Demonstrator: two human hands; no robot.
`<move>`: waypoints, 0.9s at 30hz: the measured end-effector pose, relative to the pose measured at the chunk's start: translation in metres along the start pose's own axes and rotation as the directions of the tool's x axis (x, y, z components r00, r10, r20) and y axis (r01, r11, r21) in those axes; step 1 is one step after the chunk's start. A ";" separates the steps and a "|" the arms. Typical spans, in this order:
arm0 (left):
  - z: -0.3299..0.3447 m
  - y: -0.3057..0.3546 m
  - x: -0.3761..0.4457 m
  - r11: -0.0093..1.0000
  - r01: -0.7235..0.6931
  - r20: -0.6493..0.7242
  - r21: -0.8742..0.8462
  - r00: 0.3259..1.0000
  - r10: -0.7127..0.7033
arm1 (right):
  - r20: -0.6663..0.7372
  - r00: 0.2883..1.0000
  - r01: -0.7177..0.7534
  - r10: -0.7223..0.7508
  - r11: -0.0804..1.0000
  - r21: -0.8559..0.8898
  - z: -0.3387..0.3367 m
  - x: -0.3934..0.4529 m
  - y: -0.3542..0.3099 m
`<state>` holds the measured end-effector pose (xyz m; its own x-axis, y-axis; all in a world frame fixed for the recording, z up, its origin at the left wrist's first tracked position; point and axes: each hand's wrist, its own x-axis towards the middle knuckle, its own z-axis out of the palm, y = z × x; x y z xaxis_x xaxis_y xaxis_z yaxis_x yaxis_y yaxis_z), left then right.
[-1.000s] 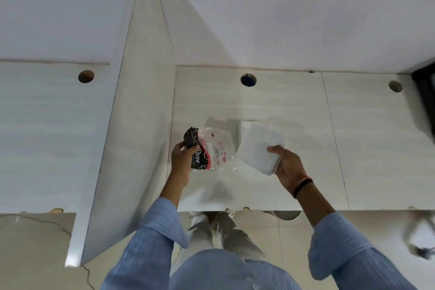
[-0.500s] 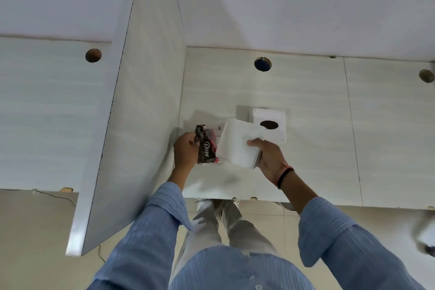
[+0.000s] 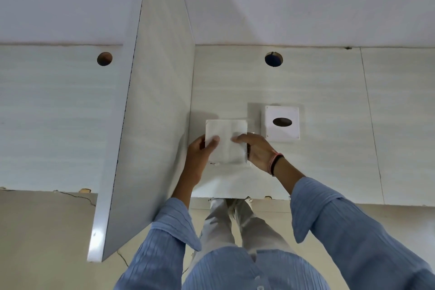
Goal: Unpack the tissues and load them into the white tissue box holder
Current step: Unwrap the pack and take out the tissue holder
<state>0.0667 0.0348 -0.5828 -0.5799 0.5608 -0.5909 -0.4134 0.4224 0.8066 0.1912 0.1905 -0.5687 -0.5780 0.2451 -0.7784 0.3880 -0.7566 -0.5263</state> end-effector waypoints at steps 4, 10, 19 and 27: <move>0.006 -0.013 0.002 0.997 -0.032 -0.150 0.072 0.988 0.042 | -0.147 0.989 0.012 -0.032 0.991 -0.137 0.003 0.011 0.008; 0.011 -0.021 0.021 0.871 -0.080 -0.256 0.484 0.939 0.229 | -0.247 0.967 -0.025 -0.060 0.944 -0.329 -0.001 0.031 0.030; 0.035 -0.042 0.010 0.282 -0.379 0.219 0.882 0.857 0.466 | -0.353 0.877 0.021 -0.325 0.760 -0.649 -0.006 0.005 0.010; 0.025 -0.026 0.032 0.366 -0.252 0.173 0.896 0.957 0.234 | -0.418 0.660 0.074 -0.624 0.608 -0.791 -0.033 -0.005 -0.008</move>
<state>0.0767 0.0593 -0.6228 -0.5299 0.7587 -0.3789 0.6236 0.6514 0.4322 0.2151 0.2156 -0.5719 -0.3237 0.8873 -0.3285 0.7609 0.0378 -0.6478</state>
